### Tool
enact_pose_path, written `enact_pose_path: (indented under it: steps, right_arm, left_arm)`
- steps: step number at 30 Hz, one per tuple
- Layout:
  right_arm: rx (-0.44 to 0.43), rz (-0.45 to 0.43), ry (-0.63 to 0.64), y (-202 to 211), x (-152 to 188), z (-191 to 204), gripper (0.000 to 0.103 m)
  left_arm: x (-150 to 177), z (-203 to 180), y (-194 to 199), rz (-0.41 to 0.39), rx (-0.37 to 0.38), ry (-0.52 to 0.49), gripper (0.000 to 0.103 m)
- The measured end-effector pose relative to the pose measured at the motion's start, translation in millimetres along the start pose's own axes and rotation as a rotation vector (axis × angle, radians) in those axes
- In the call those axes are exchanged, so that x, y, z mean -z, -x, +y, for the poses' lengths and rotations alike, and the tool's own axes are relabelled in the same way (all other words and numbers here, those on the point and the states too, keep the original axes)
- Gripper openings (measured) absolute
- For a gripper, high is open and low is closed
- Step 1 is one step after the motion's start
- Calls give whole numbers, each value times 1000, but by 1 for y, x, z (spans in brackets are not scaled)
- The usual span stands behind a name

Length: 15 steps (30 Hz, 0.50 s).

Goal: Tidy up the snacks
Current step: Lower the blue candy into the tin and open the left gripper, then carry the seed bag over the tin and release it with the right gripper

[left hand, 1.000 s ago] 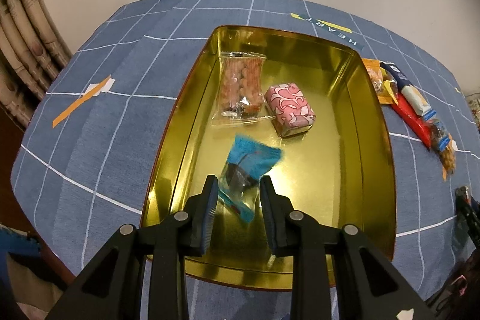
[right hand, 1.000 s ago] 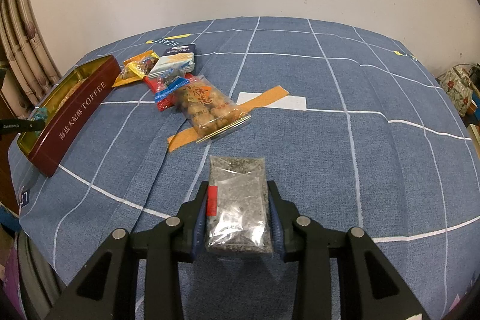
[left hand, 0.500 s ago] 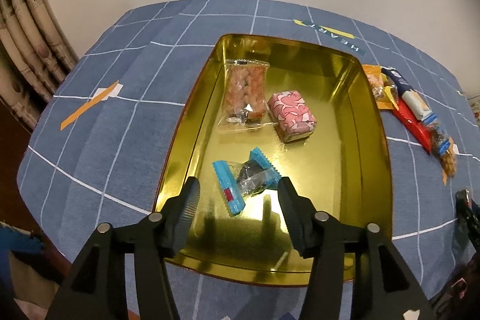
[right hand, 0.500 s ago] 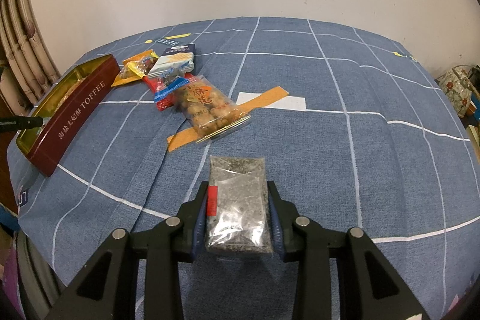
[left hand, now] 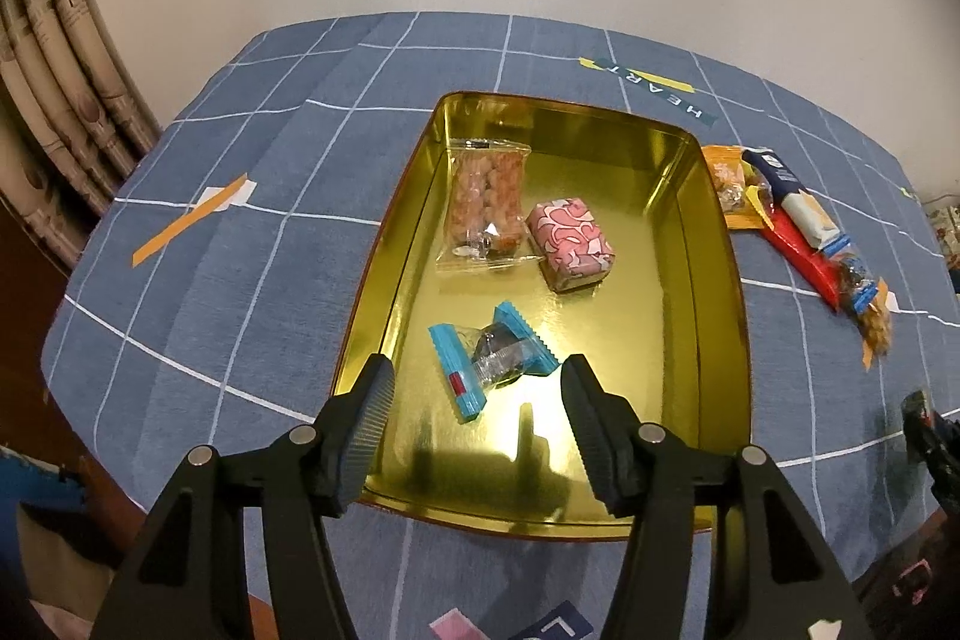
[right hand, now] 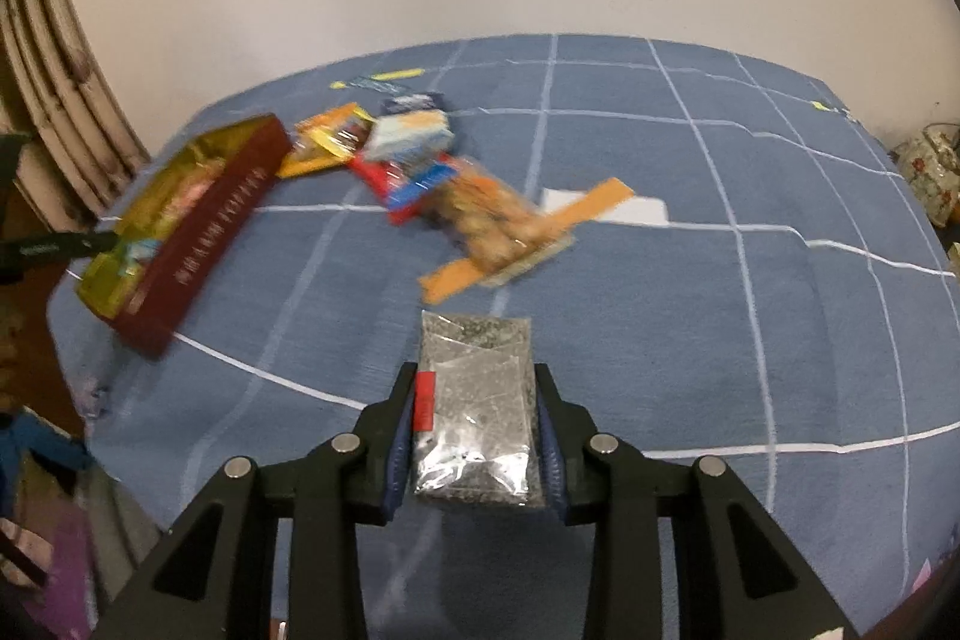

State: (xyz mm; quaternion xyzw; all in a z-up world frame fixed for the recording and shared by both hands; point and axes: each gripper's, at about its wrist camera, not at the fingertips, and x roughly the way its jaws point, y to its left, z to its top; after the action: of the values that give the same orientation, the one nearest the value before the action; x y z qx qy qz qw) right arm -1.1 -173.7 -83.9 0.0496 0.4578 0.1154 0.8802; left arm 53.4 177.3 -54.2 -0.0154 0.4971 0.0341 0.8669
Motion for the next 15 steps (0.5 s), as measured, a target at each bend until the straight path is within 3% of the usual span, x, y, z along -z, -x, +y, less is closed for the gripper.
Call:
enact_pose_path:
  steps: [9, 15]
  right_arm:
    - [-146, -68, 120, 18, -52, 78, 36]
    - [-217, -77, 198, 2, -95, 132, 36]
  left_arm:
    - [-1, 1, 6, -5, 15, 2, 61]
    - [-3, 7, 11, -15, 16, 11, 67]
